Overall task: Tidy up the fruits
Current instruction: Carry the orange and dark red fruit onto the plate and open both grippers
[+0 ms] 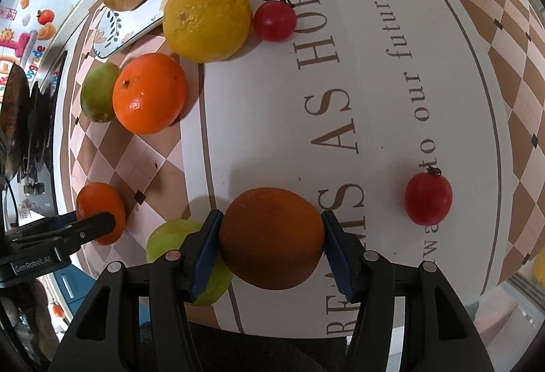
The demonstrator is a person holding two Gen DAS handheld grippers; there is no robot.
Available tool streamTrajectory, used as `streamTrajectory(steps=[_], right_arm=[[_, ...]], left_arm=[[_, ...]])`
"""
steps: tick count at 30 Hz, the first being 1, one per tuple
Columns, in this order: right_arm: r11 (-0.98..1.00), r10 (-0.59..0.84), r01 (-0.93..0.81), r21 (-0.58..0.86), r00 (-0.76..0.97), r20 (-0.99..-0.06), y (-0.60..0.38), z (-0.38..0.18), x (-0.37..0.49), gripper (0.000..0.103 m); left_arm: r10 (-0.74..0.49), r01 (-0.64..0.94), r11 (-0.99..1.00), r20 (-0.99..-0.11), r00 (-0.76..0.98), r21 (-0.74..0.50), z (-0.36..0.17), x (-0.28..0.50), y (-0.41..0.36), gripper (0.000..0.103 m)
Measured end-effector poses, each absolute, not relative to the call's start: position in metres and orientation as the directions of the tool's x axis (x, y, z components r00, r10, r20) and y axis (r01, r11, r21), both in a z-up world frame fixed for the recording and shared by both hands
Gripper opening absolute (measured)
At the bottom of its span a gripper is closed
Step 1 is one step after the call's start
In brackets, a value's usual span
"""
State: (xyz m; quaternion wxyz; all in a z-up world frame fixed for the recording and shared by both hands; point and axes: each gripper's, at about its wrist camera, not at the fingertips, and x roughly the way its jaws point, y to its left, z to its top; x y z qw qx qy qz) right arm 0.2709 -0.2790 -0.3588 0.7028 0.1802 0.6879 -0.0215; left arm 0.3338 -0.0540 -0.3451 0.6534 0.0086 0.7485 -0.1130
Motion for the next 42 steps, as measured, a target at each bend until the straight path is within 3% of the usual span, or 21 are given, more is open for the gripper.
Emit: streamTrajectory(steps=[11,13,14,16,20,22,23,26,33,35,42], right_arm=[[0.938,0.194,0.257,0.232,0.164,-0.967,-0.283,-0.329,0.276,0.057],[0.936,0.201,0.254,0.243,0.179,-0.963,-0.285,-0.322,0.282,0.054],[0.932,0.213,0.254,0.258,0.194,-0.958,-0.286,-0.316,0.286,0.044],[0.925,0.232,0.25,0.285,0.223,-0.947,-0.288,-0.306,0.295,0.04],[0.928,0.279,0.202,0.313,0.179,-0.943,-0.284,-0.304,0.322,0.04],[0.921,0.295,0.211,0.329,0.175,-0.939,-0.291,-0.306,0.33,0.052],[0.924,0.283,0.215,0.317,0.176,-0.943,-0.294,-0.307,0.332,0.063],[0.913,0.291,0.244,0.327,0.173,-0.941,-0.303,-0.316,0.338,0.069],[0.898,0.311,0.284,0.337,0.135,-0.941,-0.311,-0.359,0.336,0.068],[0.897,0.305,0.277,0.345,0.179,-0.935,-0.31,-0.36,0.336,0.059],[0.919,0.276,0.208,0.334,0.265,-0.924,-0.3,-0.345,0.329,0.058]], left_arm=[[-0.203,0.183,0.957,-0.971,-0.124,-0.224,-0.315,0.337,-0.084,0.063],[-0.231,0.186,0.951,-0.968,-0.1,-0.246,-0.299,0.346,-0.09,0.063],[-0.248,0.187,0.947,-0.965,-0.083,-0.26,-0.29,0.352,-0.094,0.063],[-0.281,0.189,0.94,-0.959,-0.048,-0.285,-0.274,0.367,-0.103,0.063],[-0.293,0.205,0.936,-0.956,0.011,-0.285,-0.256,0.398,-0.117,0.063],[-0.288,0.198,0.94,-0.957,0.02,-0.279,-0.255,0.411,-0.119,0.063],[-0.288,0.193,0.941,-0.957,0.02,-0.279,-0.255,0.415,-0.118,0.063],[-0.283,0.184,0.943,-0.959,0.007,-0.277,-0.262,0.42,-0.118,0.063],[-0.272,0.178,0.946,-0.962,-0.027,-0.273,-0.274,0.421,-0.121,0.063],[-0.266,0.182,0.946,-0.963,-0.036,-0.268,-0.276,0.419,-0.122,0.063],[-0.261,0.181,0.948,-0.965,-0.025,-0.261,-0.269,0.42,-0.12,0.063]])
